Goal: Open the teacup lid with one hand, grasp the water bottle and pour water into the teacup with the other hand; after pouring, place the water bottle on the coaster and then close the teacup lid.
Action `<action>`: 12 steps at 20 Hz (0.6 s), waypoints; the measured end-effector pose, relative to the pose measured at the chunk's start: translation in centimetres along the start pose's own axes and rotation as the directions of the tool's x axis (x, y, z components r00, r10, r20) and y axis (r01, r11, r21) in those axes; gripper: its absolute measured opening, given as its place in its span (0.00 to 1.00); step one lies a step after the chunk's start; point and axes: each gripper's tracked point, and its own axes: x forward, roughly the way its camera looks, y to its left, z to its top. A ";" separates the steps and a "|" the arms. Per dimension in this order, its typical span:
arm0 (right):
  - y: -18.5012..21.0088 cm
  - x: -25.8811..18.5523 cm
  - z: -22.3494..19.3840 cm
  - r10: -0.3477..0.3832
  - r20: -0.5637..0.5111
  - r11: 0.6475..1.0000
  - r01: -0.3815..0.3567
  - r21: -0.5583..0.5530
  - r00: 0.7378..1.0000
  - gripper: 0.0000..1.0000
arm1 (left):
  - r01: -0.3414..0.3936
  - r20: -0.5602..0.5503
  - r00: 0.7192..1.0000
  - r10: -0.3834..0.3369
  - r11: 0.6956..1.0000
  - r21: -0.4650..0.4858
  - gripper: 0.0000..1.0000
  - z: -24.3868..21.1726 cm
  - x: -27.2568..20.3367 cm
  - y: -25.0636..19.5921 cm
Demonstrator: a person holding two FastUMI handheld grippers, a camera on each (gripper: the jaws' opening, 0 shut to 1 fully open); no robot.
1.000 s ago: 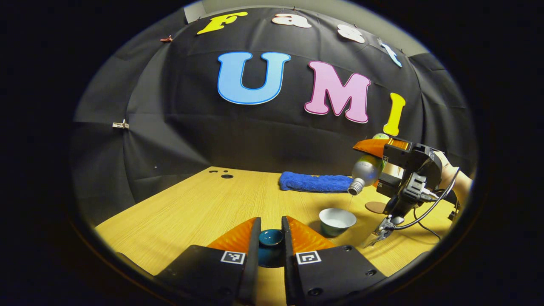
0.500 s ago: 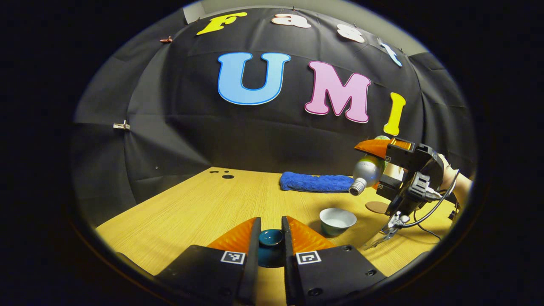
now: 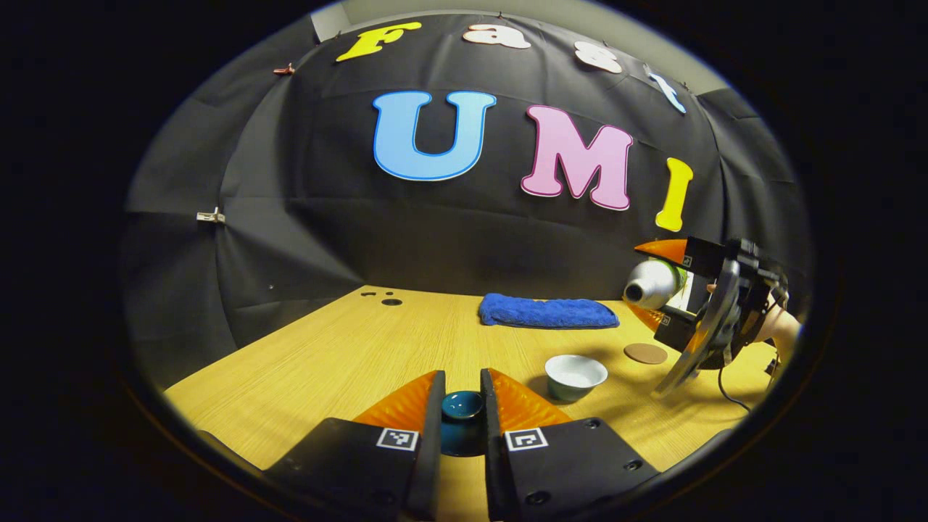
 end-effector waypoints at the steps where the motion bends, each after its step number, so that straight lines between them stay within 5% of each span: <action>1: -0.2 -0.3 -0.8 0.013 -0.026 0.997 -0.011 0.080 1.000 0.80 | 0.004 -0.003 1.000 -0.004 1.000 -0.007 0.29 -0.1 -0.1 -0.2; 3: -0.7 -0.9 -2.1 0.051 -0.063 0.967 -0.033 0.254 0.997 0.80 | 0.018 -0.014 1.000 -0.018 1.000 -0.021 0.29 -0.5 -0.1 -0.9; 7: -2.0 -2.5 -4.4 0.089 -0.081 0.845 -0.032 0.533 0.993 0.80 | 0.023 0.001 1.000 -0.023 1.000 -0.018 0.29 0.1 -0.3 -1.7; 9: -2.5 -3.4 -5.5 0.115 -0.085 0.770 -0.035 0.638 0.990 0.80 | 0.024 0.016 1.000 -0.024 1.000 -0.001 0.29 0.8 -0.5 -2.2; 12: -1.6 -4.8 -5.8 0.164 -0.057 0.602 -0.054 0.797 0.985 0.80 | 0.038 0.036 0.999 -0.038 0.999 0.002 0.29 1.5 -0.6 -3.2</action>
